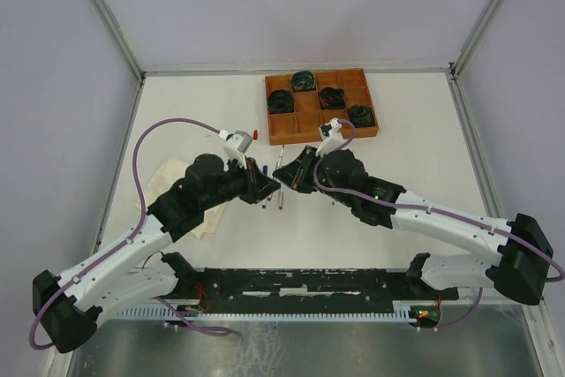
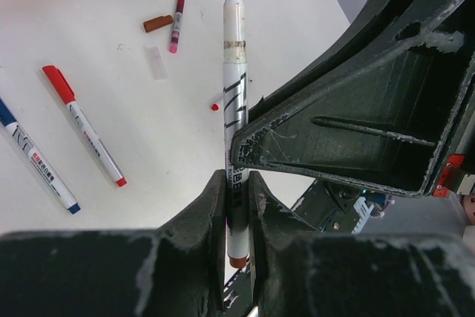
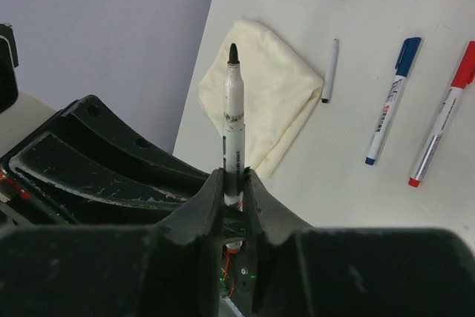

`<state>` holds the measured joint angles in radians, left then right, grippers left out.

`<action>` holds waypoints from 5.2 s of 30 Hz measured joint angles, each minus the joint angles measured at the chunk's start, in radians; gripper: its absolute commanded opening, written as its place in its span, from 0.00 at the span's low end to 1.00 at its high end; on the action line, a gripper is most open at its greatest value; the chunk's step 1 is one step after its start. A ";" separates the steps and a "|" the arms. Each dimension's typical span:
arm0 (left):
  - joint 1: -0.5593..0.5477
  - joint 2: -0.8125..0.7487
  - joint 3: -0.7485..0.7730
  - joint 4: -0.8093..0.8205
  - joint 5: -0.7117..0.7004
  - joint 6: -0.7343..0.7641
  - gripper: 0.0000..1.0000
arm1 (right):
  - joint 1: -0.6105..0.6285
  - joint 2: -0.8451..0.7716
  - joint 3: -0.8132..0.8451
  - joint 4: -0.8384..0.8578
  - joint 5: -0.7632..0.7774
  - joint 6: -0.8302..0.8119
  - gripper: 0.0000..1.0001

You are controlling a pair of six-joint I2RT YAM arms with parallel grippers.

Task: Insert the pens into the pen caps
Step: Pick up the pen cap from the center of the board, then place the pen cap at the center of the board.

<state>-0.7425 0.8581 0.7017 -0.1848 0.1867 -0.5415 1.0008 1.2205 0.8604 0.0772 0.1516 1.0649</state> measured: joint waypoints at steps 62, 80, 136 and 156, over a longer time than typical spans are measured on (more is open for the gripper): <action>0.000 -0.264 0.042 -0.390 -0.242 0.102 0.03 | -0.463 0.844 0.727 -0.954 -0.171 -1.274 0.54; 0.000 -0.265 0.042 -0.390 -0.257 0.102 0.03 | -0.467 0.916 0.792 -0.962 -0.174 -1.308 0.53; 0.000 -0.256 0.042 -0.390 -0.264 0.102 0.03 | -0.480 0.953 0.819 -0.874 -0.122 -1.185 0.19; 0.000 -0.256 0.042 -0.389 -0.264 0.102 0.03 | -0.385 0.482 0.412 -0.721 -0.087 -0.699 0.11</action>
<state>-0.7429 0.6018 0.7433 -0.5743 -0.0769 -0.4393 0.6159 1.7023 1.2720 -0.6441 0.0650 0.3660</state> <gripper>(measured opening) 0.199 0.187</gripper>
